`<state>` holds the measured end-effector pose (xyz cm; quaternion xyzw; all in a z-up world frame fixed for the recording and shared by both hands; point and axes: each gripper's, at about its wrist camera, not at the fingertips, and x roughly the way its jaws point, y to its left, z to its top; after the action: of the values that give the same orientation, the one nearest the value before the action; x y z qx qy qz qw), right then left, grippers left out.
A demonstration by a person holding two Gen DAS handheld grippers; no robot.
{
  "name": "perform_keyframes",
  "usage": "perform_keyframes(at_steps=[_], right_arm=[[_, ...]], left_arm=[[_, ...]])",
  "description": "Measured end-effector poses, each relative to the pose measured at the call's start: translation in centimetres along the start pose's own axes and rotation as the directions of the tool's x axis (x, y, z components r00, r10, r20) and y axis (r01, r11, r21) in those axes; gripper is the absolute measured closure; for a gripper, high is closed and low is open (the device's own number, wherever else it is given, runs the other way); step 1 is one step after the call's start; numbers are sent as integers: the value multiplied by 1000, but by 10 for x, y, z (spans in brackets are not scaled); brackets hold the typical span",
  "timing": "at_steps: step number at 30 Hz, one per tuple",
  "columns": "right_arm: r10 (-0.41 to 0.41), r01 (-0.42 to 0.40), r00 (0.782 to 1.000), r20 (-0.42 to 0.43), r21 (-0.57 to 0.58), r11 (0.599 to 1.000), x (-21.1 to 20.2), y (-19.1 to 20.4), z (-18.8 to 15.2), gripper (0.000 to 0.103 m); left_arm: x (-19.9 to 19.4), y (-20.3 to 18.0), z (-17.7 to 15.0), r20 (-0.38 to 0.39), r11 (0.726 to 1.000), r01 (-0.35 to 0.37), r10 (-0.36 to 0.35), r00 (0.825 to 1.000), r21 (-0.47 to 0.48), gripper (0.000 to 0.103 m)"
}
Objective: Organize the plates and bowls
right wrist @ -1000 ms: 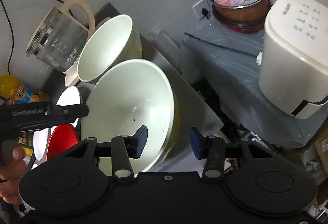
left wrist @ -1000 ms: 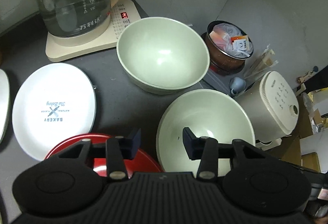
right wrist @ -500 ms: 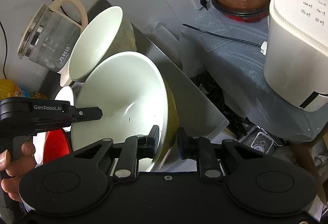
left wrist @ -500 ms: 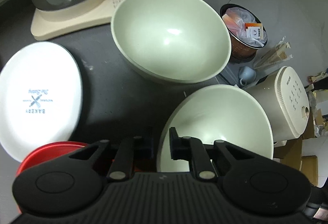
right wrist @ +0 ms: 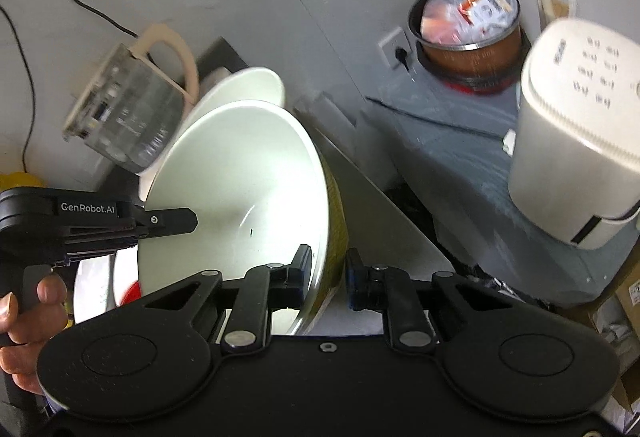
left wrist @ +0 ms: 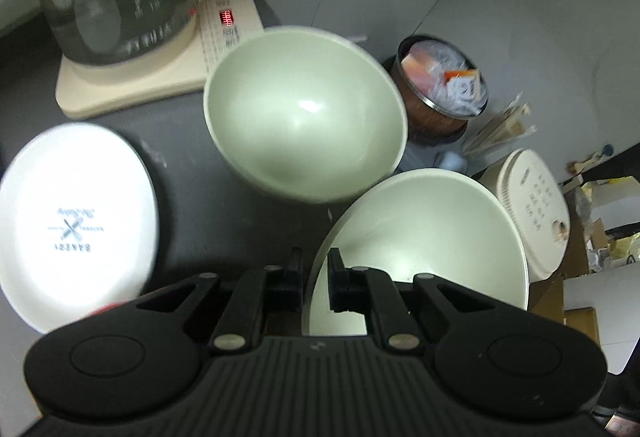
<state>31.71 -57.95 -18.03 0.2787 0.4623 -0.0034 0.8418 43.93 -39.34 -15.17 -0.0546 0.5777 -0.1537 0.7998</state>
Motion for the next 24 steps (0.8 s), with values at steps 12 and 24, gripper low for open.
perform_keyframes(at_steps=[12,24], right_arm=[[58,-55,996,61,-39,998,-22,45,3,84],[85,-82,996,22,-106,991,-21,90,-15,83]], left_arm=[[-64,30,3,112,999,45,-42,993,-19,95],[-98,83,-17,138,996,43,-33,990,-73,95]])
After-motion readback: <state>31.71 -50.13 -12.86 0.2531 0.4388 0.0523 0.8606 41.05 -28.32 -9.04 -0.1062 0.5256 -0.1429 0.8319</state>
